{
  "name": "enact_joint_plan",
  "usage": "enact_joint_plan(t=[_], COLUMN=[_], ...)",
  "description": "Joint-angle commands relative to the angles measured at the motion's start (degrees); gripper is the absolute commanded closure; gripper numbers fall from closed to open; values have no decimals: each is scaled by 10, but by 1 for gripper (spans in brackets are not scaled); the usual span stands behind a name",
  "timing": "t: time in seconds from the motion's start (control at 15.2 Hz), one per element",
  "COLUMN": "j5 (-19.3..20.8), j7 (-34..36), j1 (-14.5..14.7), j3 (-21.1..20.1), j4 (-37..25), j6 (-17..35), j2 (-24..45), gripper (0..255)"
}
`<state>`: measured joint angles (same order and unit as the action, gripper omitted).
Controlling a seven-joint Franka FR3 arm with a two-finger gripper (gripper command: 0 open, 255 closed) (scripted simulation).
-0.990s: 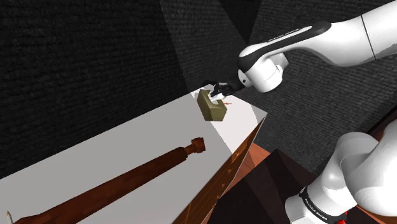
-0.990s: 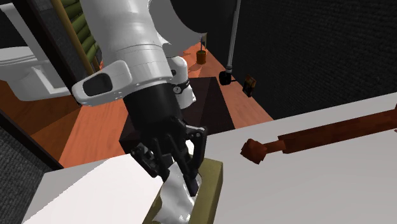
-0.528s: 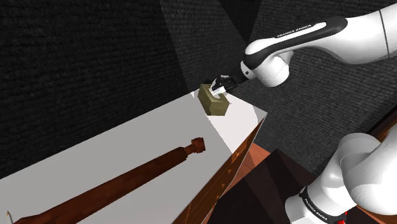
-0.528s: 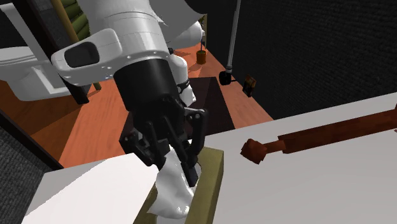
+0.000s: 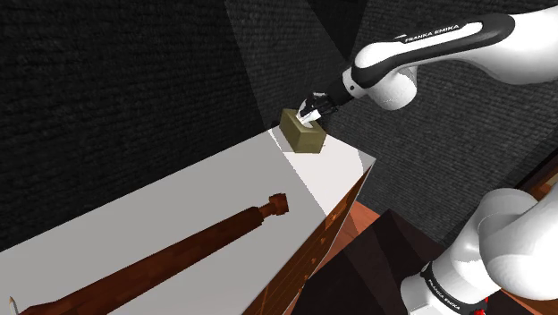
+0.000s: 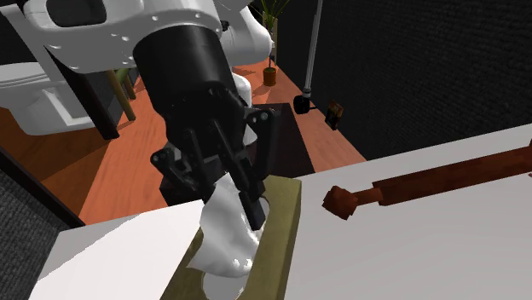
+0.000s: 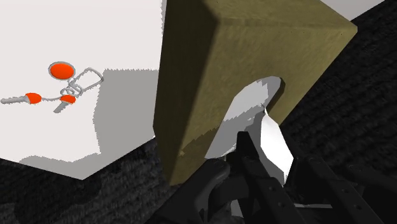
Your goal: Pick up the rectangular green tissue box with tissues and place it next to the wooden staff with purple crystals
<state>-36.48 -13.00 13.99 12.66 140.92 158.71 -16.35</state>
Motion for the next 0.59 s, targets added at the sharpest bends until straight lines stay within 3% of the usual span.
enact_joint_plan(t=[0.0,0.53], j5=[20,75], j7=[20,77], j1=[-10,-39], j3=[-8,-27], j4=[-5,-39], j6=[-14,-69], j2=[-9,-35], gripper=[255,255])
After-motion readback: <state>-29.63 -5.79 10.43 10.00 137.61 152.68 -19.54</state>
